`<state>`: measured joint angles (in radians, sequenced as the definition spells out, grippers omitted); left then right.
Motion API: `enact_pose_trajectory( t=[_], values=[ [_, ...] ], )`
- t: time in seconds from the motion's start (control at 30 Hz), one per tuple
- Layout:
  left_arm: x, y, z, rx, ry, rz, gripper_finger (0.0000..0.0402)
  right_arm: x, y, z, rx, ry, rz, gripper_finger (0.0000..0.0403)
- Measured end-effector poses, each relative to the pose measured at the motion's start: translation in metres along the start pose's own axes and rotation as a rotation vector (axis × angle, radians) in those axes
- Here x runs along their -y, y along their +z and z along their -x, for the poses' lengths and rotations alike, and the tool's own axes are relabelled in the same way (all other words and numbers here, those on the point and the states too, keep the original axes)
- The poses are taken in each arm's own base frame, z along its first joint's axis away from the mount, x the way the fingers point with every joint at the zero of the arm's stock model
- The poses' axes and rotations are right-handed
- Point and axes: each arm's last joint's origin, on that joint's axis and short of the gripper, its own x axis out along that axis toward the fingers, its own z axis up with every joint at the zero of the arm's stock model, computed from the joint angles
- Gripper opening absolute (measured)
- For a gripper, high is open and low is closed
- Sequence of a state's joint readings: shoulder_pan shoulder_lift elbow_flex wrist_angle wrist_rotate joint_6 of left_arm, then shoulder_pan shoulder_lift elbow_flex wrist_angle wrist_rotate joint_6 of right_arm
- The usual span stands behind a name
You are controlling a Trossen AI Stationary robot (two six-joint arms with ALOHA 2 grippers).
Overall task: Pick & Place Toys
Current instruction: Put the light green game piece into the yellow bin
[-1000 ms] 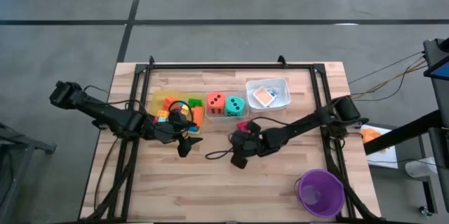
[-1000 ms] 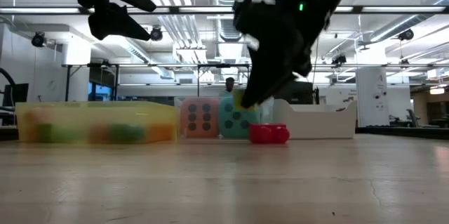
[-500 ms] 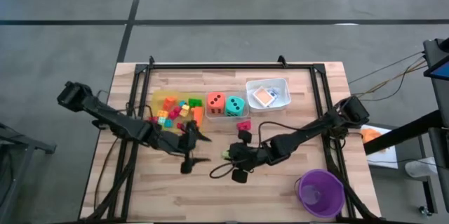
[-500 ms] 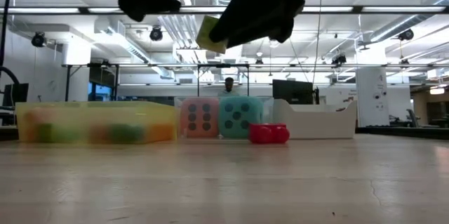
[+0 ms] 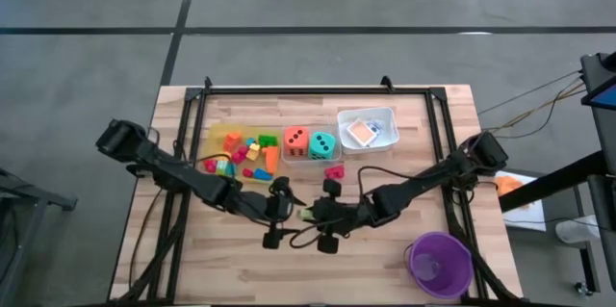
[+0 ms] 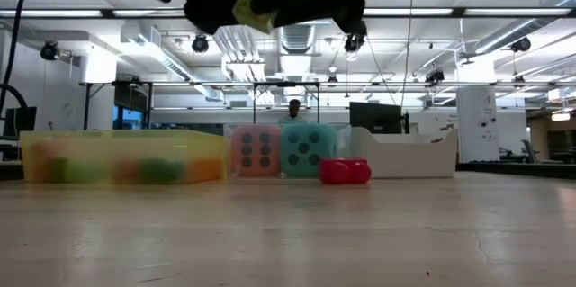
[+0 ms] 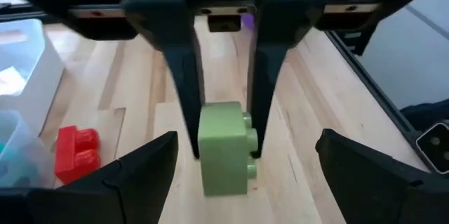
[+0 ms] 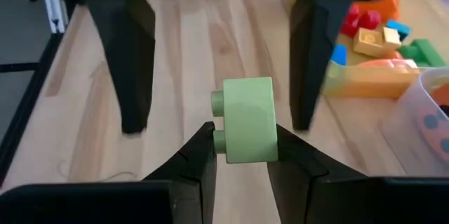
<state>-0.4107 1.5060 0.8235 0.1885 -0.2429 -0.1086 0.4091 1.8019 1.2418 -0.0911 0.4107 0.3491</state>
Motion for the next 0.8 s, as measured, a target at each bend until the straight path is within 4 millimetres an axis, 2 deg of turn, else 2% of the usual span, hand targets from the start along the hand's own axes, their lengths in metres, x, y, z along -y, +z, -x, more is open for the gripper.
enact_pose_trajectory(
  t=[0.3,0.4,0.53,0.8],
  values=[
    [0.004,0.008,-0.007,0.014,-0.037,-0.020,0.0334,-0.011,0.003,0.006,0.014,0.027,0.037,0.0089],
    [0.005,0.008,-0.007,0.012,-0.061,-0.020,0.0321,-0.011,0.004,0.006,0.015,0.028,0.037,0.0089],
    [0.005,0.008,-0.007,0.008,-0.093,-0.021,0.0274,-0.011,0.003,0.006,0.011,0.029,0.040,0.0089],
    [0.005,0.006,-0.007,-0.007,-0.089,-0.022,0.0148,-0.012,0.003,0.006,-0.008,0.061,0.049,0.0089]
  ],
)
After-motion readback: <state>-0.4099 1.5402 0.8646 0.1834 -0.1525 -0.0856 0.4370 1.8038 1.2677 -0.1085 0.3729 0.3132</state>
